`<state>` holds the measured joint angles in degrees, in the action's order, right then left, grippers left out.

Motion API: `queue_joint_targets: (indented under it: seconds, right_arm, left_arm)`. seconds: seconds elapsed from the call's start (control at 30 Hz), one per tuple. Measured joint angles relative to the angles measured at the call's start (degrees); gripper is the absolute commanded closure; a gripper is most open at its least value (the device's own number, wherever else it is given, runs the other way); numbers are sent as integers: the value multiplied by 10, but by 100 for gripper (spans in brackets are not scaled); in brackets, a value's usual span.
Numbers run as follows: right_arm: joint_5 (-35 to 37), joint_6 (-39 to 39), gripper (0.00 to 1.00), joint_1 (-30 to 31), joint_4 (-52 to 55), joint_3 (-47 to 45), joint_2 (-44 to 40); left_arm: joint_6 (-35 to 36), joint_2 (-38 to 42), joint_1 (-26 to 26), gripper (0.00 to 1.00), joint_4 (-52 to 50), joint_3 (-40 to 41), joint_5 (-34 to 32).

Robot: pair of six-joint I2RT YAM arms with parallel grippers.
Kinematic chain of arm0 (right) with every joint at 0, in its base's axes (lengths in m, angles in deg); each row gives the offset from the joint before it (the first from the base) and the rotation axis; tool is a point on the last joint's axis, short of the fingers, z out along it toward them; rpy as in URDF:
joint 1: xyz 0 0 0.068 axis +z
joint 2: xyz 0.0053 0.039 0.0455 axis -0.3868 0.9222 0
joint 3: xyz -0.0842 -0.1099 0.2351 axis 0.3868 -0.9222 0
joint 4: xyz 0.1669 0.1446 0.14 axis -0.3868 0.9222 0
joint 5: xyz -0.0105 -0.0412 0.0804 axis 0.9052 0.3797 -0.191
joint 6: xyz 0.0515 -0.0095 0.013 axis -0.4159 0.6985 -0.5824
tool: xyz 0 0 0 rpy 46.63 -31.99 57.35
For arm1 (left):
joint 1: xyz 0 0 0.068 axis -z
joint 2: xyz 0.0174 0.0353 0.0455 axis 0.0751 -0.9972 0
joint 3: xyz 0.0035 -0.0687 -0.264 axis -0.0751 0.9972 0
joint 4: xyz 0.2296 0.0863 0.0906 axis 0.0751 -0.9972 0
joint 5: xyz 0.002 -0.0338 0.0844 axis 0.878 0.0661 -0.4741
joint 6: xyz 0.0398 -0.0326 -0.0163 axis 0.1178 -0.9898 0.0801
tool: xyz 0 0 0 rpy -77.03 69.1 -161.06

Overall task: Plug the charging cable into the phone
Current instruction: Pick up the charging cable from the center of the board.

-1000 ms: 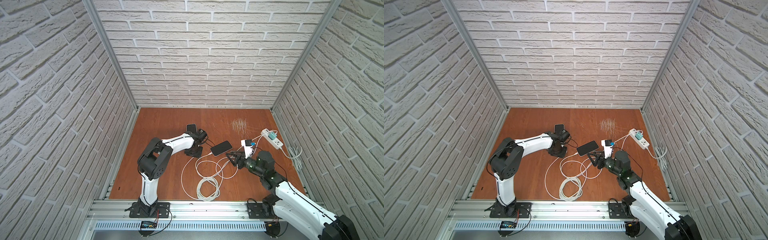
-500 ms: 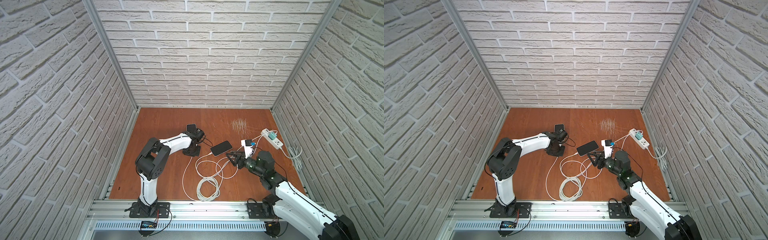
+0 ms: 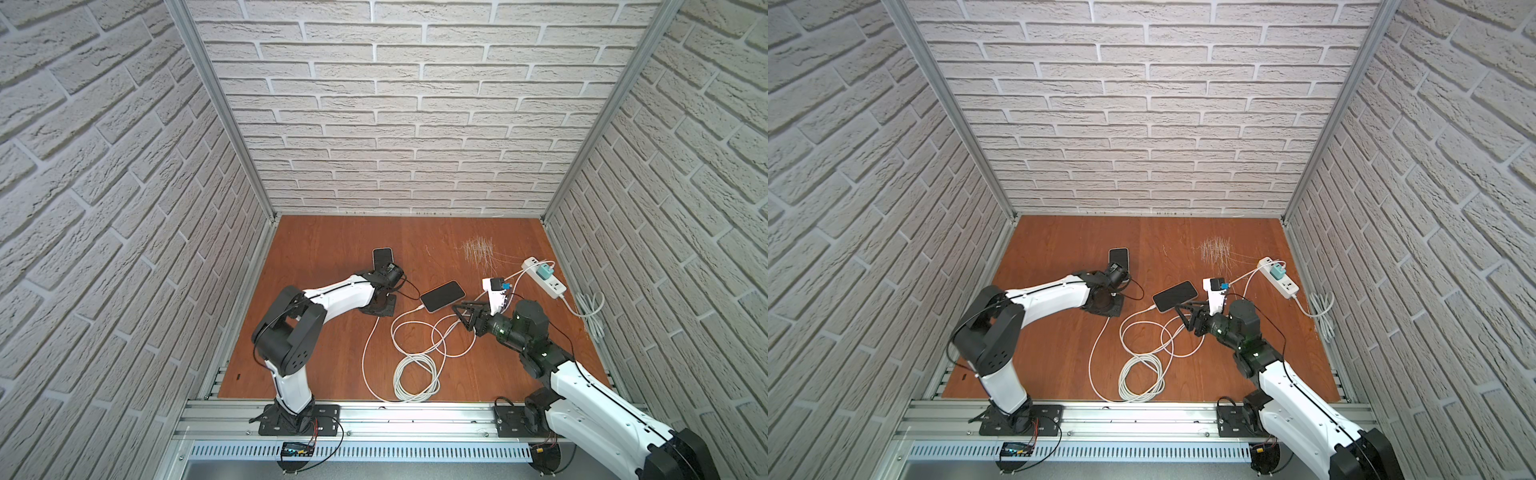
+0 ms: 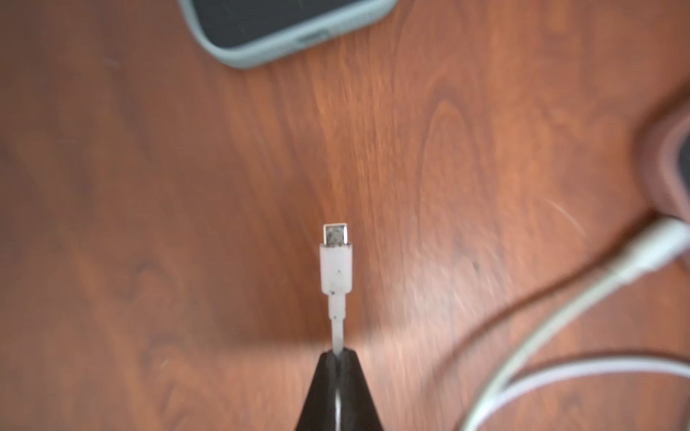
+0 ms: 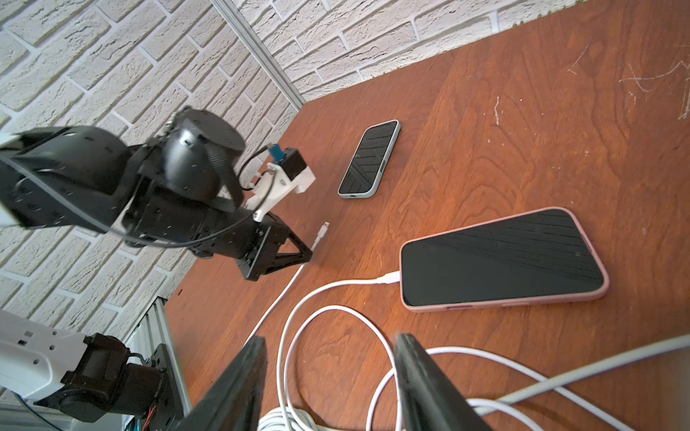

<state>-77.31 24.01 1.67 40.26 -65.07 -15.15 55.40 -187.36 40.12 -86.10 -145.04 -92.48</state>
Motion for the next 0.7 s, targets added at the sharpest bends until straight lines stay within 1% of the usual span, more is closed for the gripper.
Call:
queue_joint_targets:
  seconds: [0.1, 0.2, 0.3, 0.4, 0.5, 0.6, 0.7]
  right_arm:
    - [5, -13, 43, 0, 3, 33, 28]
    - [6, -29, 44, 2, 4, 91, 68]
    - [3, -43, 47, 11, -7, 162, 120]
    - [-6, -53, 47, 34, -30, 217, 177]
    - [-9, -59, 47, 78, -52, 258, 244]
    - [-12, -63, 47, 118, -69, 279, 301]
    - [-15, -71, 48, 147, -92, 282, 343]
  left_arm:
    - [3, 103, 14, 100, 38, 40, -17]
    - [11, 203, 29, 100, 88, 75, -32]
    - [23, 273, 49, 100, 132, 108, -56]
    - [33, 318, 60, 100, 160, 141, -72]
    - [46, 356, 63, 100, 186, 175, -75]
    - [54, 378, 63, 100, 207, 198, -75]
    - [62, 393, 63, 100, 220, 214, -71]
